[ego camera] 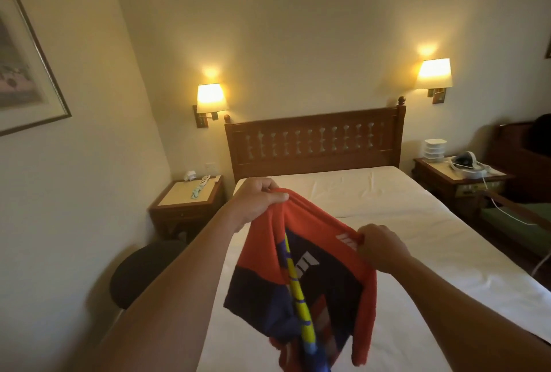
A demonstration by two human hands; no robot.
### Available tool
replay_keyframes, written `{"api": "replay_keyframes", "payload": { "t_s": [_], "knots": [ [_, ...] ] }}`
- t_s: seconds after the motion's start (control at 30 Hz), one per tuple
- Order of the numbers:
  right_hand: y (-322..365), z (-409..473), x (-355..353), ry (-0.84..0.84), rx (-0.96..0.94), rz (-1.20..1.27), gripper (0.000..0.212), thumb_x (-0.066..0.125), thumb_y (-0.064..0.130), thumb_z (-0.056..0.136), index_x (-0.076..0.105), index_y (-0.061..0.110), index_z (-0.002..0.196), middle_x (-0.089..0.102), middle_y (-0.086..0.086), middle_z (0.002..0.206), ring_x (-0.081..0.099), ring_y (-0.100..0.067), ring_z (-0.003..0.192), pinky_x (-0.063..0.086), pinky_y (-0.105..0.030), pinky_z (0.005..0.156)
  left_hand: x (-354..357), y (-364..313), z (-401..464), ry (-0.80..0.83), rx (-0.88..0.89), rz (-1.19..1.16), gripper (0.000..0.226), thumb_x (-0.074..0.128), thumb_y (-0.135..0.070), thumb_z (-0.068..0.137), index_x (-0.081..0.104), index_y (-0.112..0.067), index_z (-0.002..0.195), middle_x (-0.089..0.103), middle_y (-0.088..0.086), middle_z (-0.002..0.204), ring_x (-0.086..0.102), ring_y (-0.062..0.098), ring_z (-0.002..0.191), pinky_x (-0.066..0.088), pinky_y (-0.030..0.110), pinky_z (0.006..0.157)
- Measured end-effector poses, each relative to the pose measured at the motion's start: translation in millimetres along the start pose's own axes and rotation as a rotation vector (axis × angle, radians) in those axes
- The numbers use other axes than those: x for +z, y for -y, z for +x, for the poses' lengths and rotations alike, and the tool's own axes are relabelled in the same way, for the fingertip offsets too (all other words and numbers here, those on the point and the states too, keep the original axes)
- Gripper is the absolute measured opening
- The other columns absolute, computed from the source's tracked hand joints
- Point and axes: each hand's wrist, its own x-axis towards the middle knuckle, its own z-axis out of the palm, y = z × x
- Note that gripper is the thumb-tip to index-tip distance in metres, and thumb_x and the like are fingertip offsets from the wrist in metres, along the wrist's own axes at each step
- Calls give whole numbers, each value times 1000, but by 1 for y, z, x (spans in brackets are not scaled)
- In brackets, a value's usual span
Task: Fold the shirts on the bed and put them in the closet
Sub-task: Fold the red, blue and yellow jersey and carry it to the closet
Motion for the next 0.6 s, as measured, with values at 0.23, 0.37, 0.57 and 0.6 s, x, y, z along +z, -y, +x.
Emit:
{"api": "replay_keyframes", "payload": {
  "t_s": [0.23, 0.37, 0.57, 0.6],
  "knots": [
    [-11, 1, -20, -48, -21, -174, 10, 60, 27, 93, 56, 22, 84, 59, 7, 84, 60, -13, 77, 58, -35, 78, -39, 40, -2, 68, -9, 543, 14, 82, -33, 82, 76, -21, 87, 70, -3, 84, 64, 16, 86, 47, 32, 73],
    [-14, -1, -18, -35, -40, -272, 8, 58, 28, 96, 61, 21, 98, 65, 1, 98, 64, -19, 91, 57, -41, 86, -47, 49, -7, 107, -63, 658, 17, 85, -37, 77, 74, -26, 85, 68, -6, 83, 64, 14, 83, 48, 33, 72],
    [-30, 2, -10, -32, 28, -309, 11, 56, 23, 94, 62, 21, 103, 65, -1, 108, 63, -23, 103, 54, -39, 86, -56, 62, -4, 96, -187, 784, 20, 76, -42, 72, 73, -23, 66, 68, -2, 69, 65, 18, 73, 45, 31, 61],
    [-32, 6, -8, -33, 31, -317, 12, 55, 24, 94, 62, 21, 103, 64, -2, 108, 61, -23, 105, 53, -39, 86, -55, 66, -1, 89, -198, 800, 23, 73, -43, 76, 73, -22, 65, 67, -1, 68, 64, 18, 71, 42, 30, 59]
  ]
}}
